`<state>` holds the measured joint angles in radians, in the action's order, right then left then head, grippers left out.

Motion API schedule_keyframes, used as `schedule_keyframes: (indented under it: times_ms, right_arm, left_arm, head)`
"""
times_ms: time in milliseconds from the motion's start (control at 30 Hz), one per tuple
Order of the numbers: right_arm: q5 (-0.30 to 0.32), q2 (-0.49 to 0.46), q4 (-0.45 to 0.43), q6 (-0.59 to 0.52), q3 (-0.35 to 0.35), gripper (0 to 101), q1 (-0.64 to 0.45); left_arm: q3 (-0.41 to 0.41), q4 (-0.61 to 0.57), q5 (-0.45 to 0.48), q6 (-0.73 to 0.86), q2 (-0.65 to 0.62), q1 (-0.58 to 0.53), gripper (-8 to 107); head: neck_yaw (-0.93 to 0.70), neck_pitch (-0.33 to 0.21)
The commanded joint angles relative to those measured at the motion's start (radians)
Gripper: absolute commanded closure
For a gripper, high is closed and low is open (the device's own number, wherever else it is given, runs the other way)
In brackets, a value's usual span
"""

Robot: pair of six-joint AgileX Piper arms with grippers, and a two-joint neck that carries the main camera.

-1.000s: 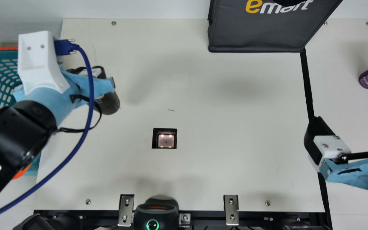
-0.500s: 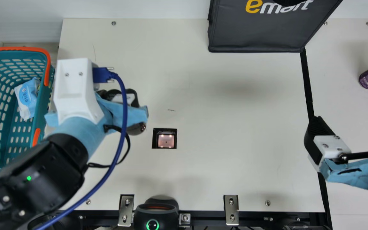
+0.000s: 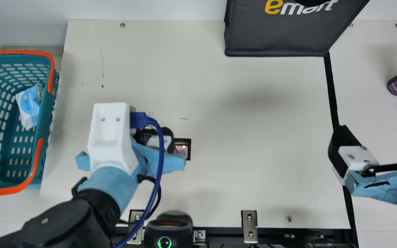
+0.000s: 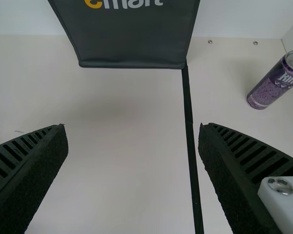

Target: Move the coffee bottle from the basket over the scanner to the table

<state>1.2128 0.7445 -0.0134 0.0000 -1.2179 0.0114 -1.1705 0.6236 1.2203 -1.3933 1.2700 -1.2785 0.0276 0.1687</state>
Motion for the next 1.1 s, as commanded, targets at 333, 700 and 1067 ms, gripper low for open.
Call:
schedule_keyframes:
  times_ms: [333, 700, 1067]
  right_arm:
    - [0.0, 0.0, 0.0, 0.0, 0.0, 6, 0.0]
    - [0.0, 0.0, 0.0, 0.0, 0.0, 6, 0.0]
    - [0.0, 0.0, 0.0, 0.0, 0.0, 6, 0.0]
  left_arm:
    - [0.058, 0.011, 0.0, -0.119, 0.006, -0.09, 107]
    - [0.124, 0.127, 0.0, -0.223, 0.025, -0.154, 107]
    - [0.165, 0.184, 0.0, -0.277, 0.061, -0.197, 107]
  head:
    - [0.0, -0.03]
    - [0.0, -0.03]
    - [0.0, -0.03]
